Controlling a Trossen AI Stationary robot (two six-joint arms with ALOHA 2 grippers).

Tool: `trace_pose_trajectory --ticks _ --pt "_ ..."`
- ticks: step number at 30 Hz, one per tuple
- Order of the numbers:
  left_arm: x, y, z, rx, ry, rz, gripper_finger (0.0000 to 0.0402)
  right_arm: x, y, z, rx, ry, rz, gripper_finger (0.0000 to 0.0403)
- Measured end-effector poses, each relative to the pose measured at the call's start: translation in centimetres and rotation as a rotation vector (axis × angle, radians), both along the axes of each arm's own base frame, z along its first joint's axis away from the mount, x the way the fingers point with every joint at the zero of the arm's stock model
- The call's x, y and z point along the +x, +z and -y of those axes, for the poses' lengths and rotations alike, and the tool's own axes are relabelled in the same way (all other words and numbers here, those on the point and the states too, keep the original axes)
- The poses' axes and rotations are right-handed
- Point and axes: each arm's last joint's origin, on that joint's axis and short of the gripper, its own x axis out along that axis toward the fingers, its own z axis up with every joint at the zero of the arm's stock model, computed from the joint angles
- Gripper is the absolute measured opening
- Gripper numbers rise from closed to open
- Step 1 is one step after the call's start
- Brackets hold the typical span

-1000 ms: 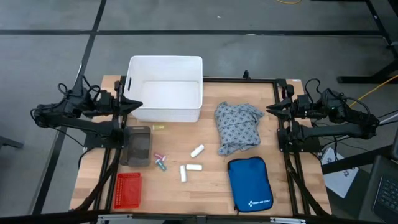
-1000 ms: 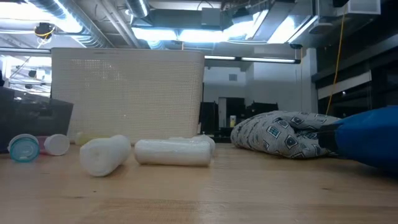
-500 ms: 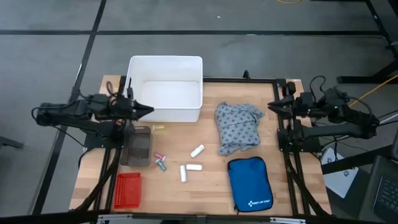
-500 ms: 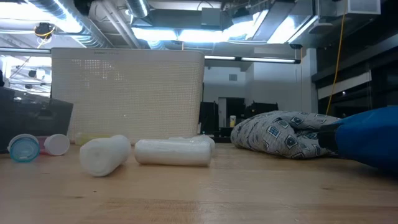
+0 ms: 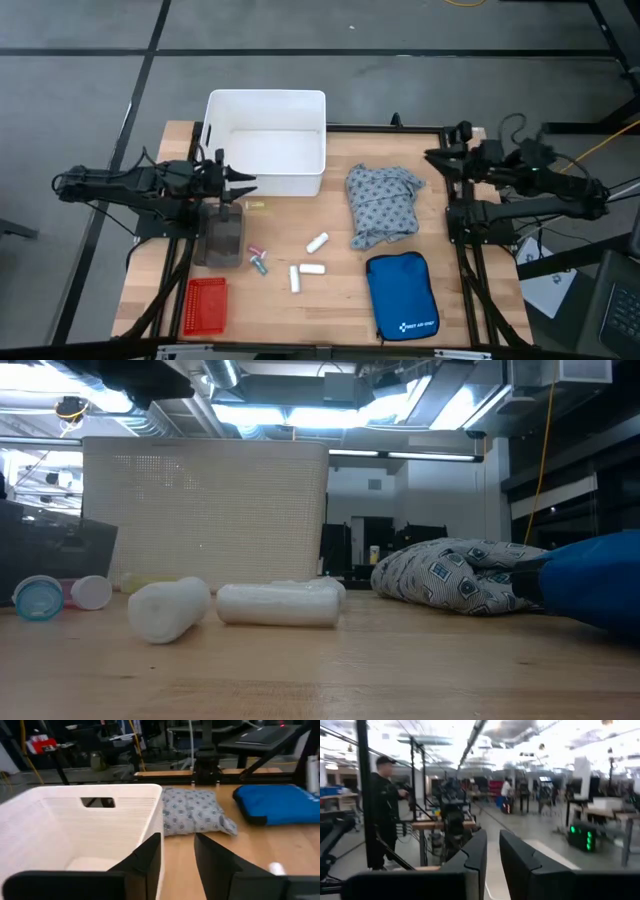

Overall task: Pick & place medical supplies in basket/bin
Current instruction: Put the top white bandage into the black bin

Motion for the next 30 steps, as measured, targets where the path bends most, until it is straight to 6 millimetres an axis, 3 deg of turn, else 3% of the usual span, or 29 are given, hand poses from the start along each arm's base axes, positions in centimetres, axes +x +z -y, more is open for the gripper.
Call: trace_pose_trajectory --ticks 6,13,18,23,30 --pt "1.2 -1.1 0.5 -0.118 -0.159 -0.096 0.0134 3.3 -1.0 0.0 0.001 -0.014 -0.089 0.0055" --pt "3.4 -2.9 1.5 -0.082 -0.254 -0.249 0.0137 6.6 -1.3 0.0 -0.190 -0.054 -0.076 0.0055" --pt "5.3 -4.3 2.1 -0.026 -0.223 -0.343 0.0148 7.2 -0.7 0.0 -0.215 -0.068 0.001 0.0055" --pt "7.2 -5.1 3.2 -0.038 -0.282 -0.329 0.0155 7.3 -0.8 -0.1 -0.189 -0.017 -0.005 0.0055" --pt "8.9 -6.6 5.0 0.040 -0.308 -0.376 0.0155 8.5 -2.4 -0.7 -0.115 0.071 -0.128 0.0055"
